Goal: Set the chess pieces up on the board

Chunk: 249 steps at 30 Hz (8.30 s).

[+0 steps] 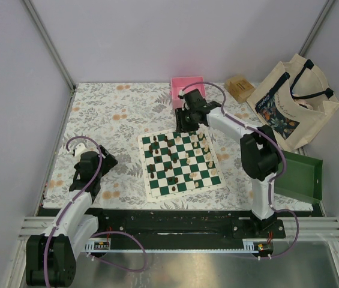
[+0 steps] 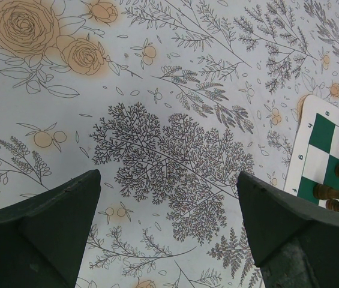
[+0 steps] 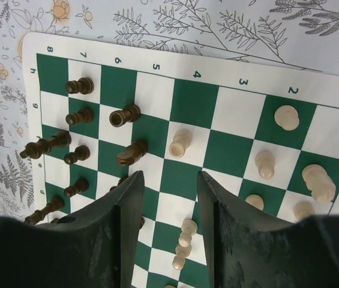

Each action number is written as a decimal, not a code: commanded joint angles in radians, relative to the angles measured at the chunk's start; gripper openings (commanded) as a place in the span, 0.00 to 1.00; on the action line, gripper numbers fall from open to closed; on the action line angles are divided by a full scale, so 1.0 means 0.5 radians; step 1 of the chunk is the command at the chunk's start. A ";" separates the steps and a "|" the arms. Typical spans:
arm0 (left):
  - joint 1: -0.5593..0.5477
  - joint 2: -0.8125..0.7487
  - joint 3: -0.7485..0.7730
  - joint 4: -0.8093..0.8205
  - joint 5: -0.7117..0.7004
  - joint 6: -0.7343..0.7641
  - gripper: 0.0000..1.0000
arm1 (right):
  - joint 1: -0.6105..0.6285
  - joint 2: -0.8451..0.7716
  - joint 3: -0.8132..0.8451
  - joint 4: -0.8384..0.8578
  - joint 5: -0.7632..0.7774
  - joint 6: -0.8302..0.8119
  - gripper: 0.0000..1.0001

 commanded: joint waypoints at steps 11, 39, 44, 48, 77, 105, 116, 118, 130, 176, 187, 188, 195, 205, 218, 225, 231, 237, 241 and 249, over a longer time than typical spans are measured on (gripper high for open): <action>0.003 0.006 0.053 0.088 -0.010 0.006 0.99 | 0.045 0.256 0.275 -0.113 -0.051 -0.001 0.50; 0.003 0.012 0.053 0.091 -0.010 0.006 0.99 | 0.076 0.431 0.392 -0.230 -0.042 -0.010 0.40; 0.003 0.006 0.053 0.091 -0.013 0.006 0.99 | 0.076 0.385 0.370 -0.224 -0.039 -0.016 0.28; 0.003 0.006 0.050 0.091 -0.013 0.003 0.99 | 0.076 0.309 0.364 -0.221 -0.014 -0.019 0.24; 0.003 0.021 0.059 0.091 -0.006 0.009 0.99 | -0.277 0.232 0.401 -0.150 0.467 -0.004 0.22; 0.000 0.015 0.059 0.088 -0.010 0.009 0.99 | -0.283 0.367 0.285 -0.126 0.351 0.015 0.22; 0.003 0.018 0.059 0.088 -0.010 0.009 0.99 | -0.280 0.358 0.242 -0.116 0.354 0.012 0.22; 0.003 0.015 0.059 0.088 -0.013 0.006 0.99 | -0.283 0.364 0.242 -0.129 0.354 0.005 0.22; 0.003 0.015 0.056 0.088 -0.010 0.006 0.99 | -0.283 0.367 0.303 -0.150 0.329 0.005 0.36; 0.003 0.009 0.053 0.094 -0.006 0.009 0.99 | 0.548 -0.937 -1.268 0.114 0.516 0.490 0.45; 0.000 0.009 0.053 0.097 -0.010 0.006 0.99 | 0.597 -0.857 -1.222 0.046 0.584 0.478 0.45; 0.003 0.006 0.053 0.094 -0.010 0.009 0.99 | 0.597 -0.854 -1.213 0.034 0.587 0.478 0.45; 0.000 0.006 0.053 0.094 -0.006 0.009 0.99 | 0.610 -0.833 -1.194 0.012 0.578 0.472 0.42; 0.003 0.006 0.050 0.097 -0.009 0.006 0.99 | 0.628 -0.808 -1.179 0.012 0.535 0.472 0.40; 0.003 0.009 0.050 0.094 -0.006 0.009 0.99 | 0.634 -0.768 -1.142 0.022 0.513 0.463 0.28; 0.003 0.012 0.053 0.097 -0.003 0.009 0.99 | 0.637 -0.805 -1.136 0.009 0.513 0.456 0.23; 0.003 0.015 0.056 0.094 -0.006 0.009 0.99 | 0.659 -1.044 -1.225 0.016 0.492 0.481 0.22; 0.000 0.012 0.050 0.097 0.000 0.012 0.99 | 0.656 -1.430 -1.458 -0.101 0.731 0.551 0.20; 0.003 0.012 0.053 0.100 0.003 0.015 0.99 | 0.634 -1.636 -1.691 -0.116 0.881 0.616 0.18; 0.003 -0.003 0.047 0.097 0.003 0.015 0.99 | 0.337 -1.726 -1.949 0.012 0.698 0.592 0.18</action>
